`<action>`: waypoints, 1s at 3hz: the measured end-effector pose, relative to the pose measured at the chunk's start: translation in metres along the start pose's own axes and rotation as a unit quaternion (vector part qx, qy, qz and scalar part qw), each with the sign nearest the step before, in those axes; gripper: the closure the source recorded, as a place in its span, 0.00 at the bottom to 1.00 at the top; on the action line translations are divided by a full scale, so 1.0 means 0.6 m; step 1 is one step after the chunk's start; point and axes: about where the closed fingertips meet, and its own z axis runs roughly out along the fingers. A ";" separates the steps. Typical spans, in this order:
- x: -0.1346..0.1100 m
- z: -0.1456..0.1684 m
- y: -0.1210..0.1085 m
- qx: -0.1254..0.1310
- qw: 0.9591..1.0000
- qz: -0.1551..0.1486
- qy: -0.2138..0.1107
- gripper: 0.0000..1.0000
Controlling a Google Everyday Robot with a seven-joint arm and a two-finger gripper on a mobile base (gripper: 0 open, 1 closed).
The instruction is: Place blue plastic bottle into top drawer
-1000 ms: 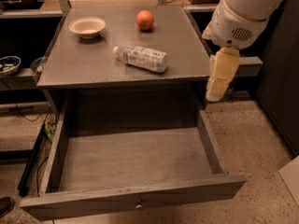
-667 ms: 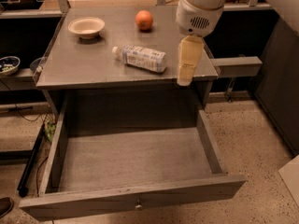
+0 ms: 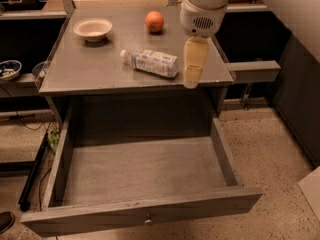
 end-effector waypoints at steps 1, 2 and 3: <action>-0.052 0.032 -0.052 0.002 1.000 0.000 0.014 0.00; -0.056 0.033 -0.057 0.008 1.000 0.000 0.009 0.00; -0.061 0.039 -0.085 0.011 1.000 0.014 0.000 0.00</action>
Offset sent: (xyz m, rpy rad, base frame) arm 0.0387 0.0351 -0.0132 -0.0767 0.0420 -0.0097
